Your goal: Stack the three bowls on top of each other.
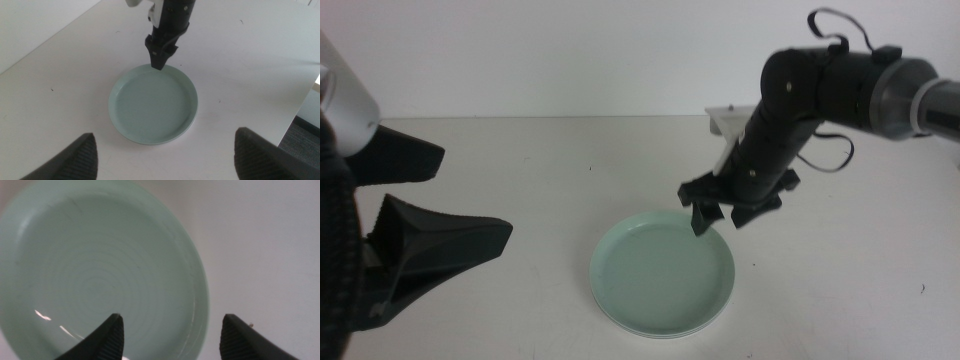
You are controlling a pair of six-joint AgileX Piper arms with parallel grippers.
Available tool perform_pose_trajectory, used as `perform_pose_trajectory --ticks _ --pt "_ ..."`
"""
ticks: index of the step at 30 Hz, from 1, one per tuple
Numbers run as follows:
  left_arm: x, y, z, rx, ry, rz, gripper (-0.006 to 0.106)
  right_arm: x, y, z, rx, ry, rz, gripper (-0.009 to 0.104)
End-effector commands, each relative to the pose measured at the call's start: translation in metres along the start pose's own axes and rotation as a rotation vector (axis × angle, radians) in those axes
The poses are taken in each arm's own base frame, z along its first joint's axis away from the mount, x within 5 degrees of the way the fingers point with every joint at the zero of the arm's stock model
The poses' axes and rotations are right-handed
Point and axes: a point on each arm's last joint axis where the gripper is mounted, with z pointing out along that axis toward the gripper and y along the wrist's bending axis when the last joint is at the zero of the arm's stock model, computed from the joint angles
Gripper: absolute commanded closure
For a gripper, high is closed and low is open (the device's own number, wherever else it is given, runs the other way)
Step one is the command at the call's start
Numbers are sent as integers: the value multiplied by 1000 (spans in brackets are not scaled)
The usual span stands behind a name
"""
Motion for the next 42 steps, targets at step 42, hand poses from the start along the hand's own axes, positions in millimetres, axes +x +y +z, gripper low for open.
perform_pose_trajectory --ticks 42 --pt "-30 127 23 -702 -116 -347 -5 69 -72 -274 197 -624 86 45"
